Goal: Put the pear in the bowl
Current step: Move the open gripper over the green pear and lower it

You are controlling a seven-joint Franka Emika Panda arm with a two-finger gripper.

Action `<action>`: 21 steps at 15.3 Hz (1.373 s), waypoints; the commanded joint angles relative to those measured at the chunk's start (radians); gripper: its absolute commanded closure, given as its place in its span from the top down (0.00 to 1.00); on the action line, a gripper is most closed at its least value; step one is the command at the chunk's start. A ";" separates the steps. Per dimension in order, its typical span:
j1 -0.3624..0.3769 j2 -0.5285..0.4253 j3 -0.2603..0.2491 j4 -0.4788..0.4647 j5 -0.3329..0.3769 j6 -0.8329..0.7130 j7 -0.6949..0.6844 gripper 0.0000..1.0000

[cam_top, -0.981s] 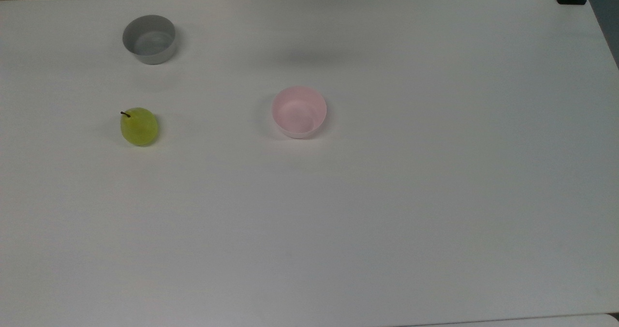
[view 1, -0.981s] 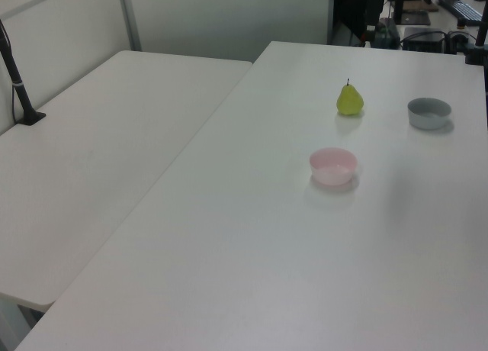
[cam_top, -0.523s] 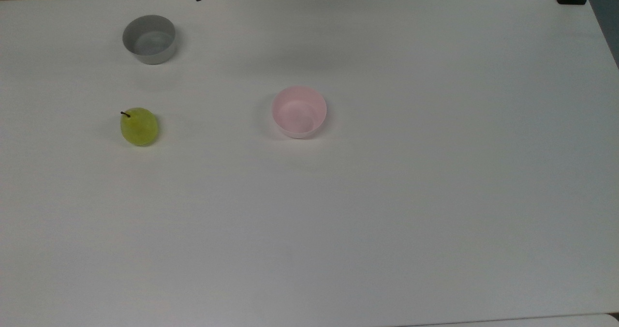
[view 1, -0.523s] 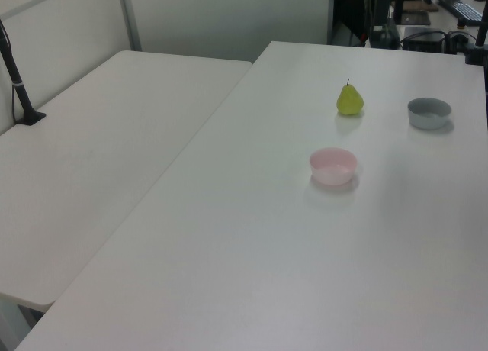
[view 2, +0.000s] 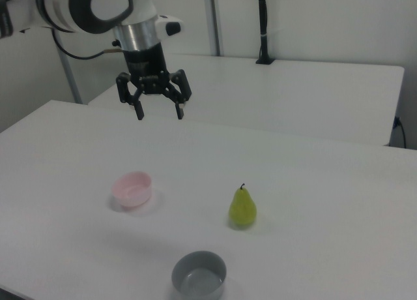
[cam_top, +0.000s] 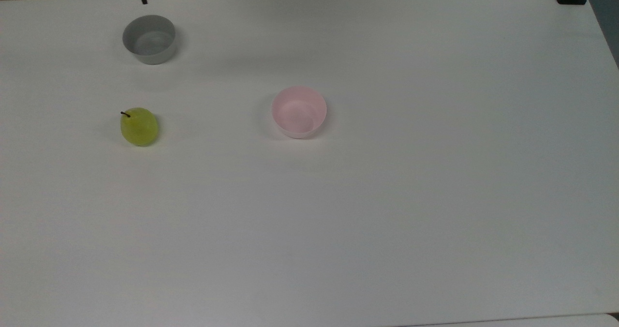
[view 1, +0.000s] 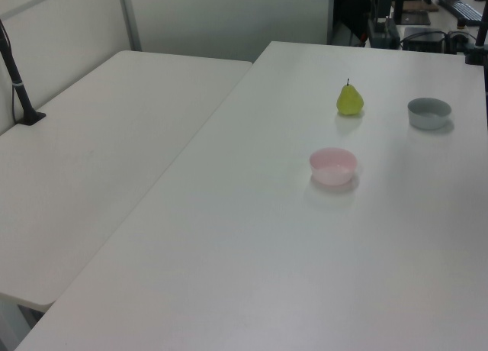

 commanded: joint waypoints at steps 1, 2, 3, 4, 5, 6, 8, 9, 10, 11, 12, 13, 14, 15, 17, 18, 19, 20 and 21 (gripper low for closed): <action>0.011 0.071 -0.048 0.033 -0.017 0.043 -0.012 1.00; 0.008 0.080 -0.052 0.033 -0.015 0.080 -0.004 1.00; 0.002 0.091 -0.066 0.031 -0.014 0.104 0.019 1.00; -0.004 0.110 -0.083 0.031 -0.011 0.120 0.051 1.00; -0.004 0.123 -0.094 0.031 -0.011 0.139 0.068 1.00; -0.006 0.143 -0.106 0.031 -0.009 0.160 0.071 1.00; -0.007 0.179 -0.128 0.031 -0.001 0.186 0.097 1.00; -0.007 0.195 -0.132 0.031 -0.001 0.200 0.126 1.00; -0.009 0.213 -0.132 0.030 -0.001 0.217 0.149 1.00; -0.015 0.229 -0.132 0.028 -0.001 0.229 0.171 1.00; -0.026 0.258 -0.132 0.028 -0.001 0.245 0.194 1.00; -0.032 0.276 -0.132 0.025 -0.001 0.260 0.206 1.00; -0.036 0.293 -0.132 0.022 -0.001 0.282 0.213 1.00; -0.036 0.310 -0.132 0.014 -0.001 0.303 0.219 1.00; -0.038 0.339 -0.132 -0.004 -0.003 0.341 0.222 1.00; -0.046 0.351 -0.132 -0.012 -0.003 0.363 0.222 1.00; -0.049 0.362 -0.132 -0.013 -0.003 0.383 0.222 1.00; -0.049 0.387 -0.132 -0.015 -0.003 0.404 0.223 1.00; -0.047 0.413 -0.131 -0.015 -0.003 0.426 0.223 1.00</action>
